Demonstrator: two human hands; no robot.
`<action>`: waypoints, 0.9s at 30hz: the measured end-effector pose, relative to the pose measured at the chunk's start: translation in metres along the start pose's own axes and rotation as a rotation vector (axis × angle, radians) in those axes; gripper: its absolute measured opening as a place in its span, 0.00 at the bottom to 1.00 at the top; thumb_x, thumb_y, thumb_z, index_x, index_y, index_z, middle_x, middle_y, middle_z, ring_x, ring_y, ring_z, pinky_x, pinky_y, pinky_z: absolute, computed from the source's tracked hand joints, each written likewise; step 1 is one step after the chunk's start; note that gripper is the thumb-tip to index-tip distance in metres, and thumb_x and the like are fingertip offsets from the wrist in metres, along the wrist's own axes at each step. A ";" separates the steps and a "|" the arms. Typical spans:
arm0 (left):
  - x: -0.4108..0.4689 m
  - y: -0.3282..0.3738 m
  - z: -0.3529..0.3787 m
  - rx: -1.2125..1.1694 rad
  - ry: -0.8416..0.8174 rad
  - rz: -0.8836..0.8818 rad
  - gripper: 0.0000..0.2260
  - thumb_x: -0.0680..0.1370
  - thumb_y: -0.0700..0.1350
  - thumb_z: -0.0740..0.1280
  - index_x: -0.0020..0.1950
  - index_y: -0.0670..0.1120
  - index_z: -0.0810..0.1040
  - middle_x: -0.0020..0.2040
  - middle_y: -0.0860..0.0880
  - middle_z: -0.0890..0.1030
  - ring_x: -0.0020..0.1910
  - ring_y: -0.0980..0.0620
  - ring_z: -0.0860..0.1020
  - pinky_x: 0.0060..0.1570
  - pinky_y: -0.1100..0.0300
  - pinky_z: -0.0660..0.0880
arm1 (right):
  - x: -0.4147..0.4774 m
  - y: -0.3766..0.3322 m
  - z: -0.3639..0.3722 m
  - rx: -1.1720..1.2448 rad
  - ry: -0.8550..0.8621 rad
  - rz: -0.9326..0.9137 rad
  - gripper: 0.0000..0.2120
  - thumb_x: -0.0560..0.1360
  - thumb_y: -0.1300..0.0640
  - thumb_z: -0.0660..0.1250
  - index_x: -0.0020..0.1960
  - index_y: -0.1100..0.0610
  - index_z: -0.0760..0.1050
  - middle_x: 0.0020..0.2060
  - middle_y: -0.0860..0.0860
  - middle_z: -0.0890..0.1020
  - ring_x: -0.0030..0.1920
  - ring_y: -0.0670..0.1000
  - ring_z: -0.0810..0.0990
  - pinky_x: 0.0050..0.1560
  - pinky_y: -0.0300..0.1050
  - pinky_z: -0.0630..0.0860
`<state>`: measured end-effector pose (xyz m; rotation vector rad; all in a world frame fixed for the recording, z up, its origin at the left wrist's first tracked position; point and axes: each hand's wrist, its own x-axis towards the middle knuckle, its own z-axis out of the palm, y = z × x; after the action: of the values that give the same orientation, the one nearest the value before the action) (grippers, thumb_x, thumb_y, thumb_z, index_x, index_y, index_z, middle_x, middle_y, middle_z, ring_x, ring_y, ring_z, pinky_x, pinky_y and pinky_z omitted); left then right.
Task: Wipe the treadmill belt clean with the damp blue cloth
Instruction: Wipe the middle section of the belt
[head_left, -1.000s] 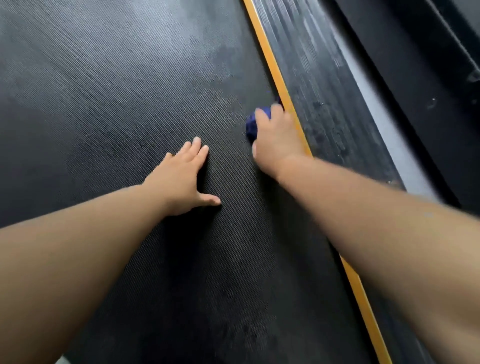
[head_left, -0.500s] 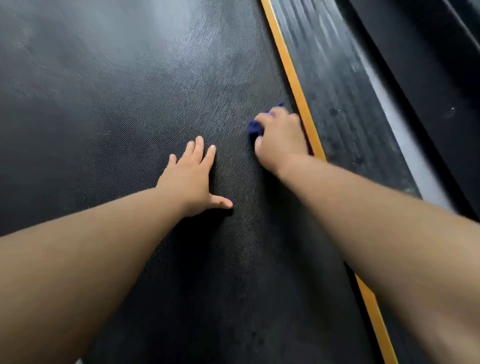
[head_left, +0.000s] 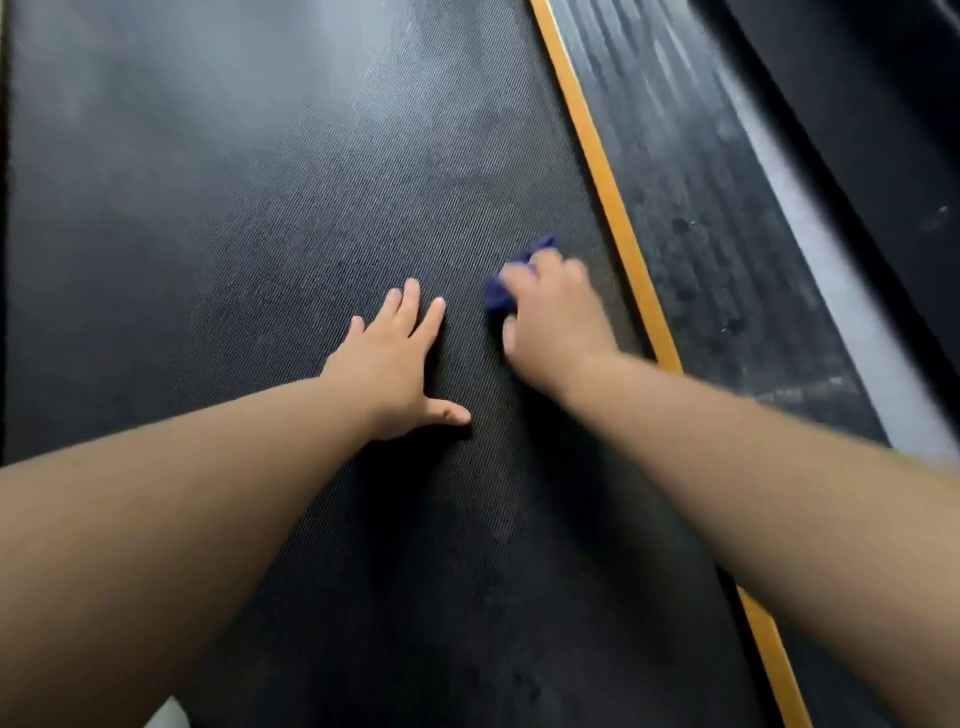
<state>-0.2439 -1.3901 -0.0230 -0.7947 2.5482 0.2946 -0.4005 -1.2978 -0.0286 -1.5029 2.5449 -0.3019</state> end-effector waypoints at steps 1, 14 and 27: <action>-0.001 0.001 -0.001 0.003 -0.006 -0.004 0.56 0.62 0.74 0.65 0.77 0.48 0.40 0.77 0.45 0.36 0.76 0.47 0.40 0.72 0.42 0.49 | -0.024 -0.003 0.001 0.040 -0.031 -0.096 0.16 0.71 0.58 0.63 0.58 0.57 0.73 0.56 0.59 0.73 0.53 0.62 0.71 0.53 0.53 0.72; 0.000 0.005 -0.008 -0.012 -0.056 -0.039 0.57 0.62 0.73 0.66 0.77 0.49 0.38 0.77 0.46 0.35 0.76 0.46 0.39 0.72 0.41 0.49 | 0.013 0.016 -0.024 -0.171 -0.090 -0.008 0.17 0.74 0.59 0.59 0.62 0.56 0.69 0.60 0.59 0.71 0.57 0.61 0.70 0.55 0.50 0.70; 0.011 0.020 -0.017 0.069 -0.117 -0.106 0.62 0.59 0.71 0.72 0.77 0.42 0.43 0.76 0.38 0.42 0.76 0.40 0.46 0.67 0.41 0.64 | 0.012 0.051 -0.039 -0.476 -0.062 -0.020 0.15 0.74 0.58 0.58 0.60 0.50 0.71 0.53 0.51 0.79 0.57 0.57 0.71 0.51 0.50 0.63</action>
<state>-0.2695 -1.3853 -0.0121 -0.8567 2.3848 0.2118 -0.4593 -1.2812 -0.0044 -1.6494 2.6736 0.3720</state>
